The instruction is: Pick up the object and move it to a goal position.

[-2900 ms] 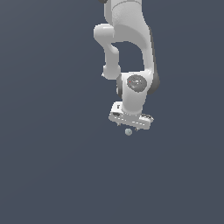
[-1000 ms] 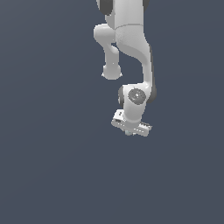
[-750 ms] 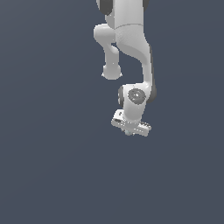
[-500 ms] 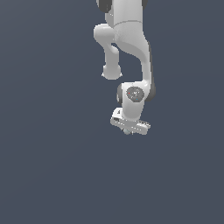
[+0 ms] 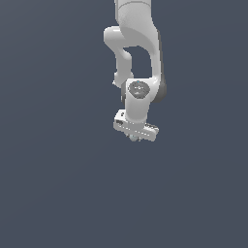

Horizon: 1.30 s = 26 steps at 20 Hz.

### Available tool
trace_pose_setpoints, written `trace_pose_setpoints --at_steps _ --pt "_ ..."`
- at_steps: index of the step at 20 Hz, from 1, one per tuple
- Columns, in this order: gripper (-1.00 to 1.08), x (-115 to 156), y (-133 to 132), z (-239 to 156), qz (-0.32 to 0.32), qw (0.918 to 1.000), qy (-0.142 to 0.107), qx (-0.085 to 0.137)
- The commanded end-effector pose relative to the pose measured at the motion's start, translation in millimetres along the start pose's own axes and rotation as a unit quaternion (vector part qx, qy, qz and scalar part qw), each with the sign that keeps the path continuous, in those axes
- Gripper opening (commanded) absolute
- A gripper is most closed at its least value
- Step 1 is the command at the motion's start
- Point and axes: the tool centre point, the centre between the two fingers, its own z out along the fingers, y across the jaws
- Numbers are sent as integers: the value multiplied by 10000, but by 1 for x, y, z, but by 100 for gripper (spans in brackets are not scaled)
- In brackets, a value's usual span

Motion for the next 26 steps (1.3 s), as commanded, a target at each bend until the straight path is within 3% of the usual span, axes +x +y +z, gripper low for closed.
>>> trace_pose_setpoints --at_steps 1,15,26 --pt "-100 0 17 -19 5 10000 4 6" --pt "-100 2 113 -129 6 10000 1 12" --pt "-100 6 139 -160 5 10000 5 2"
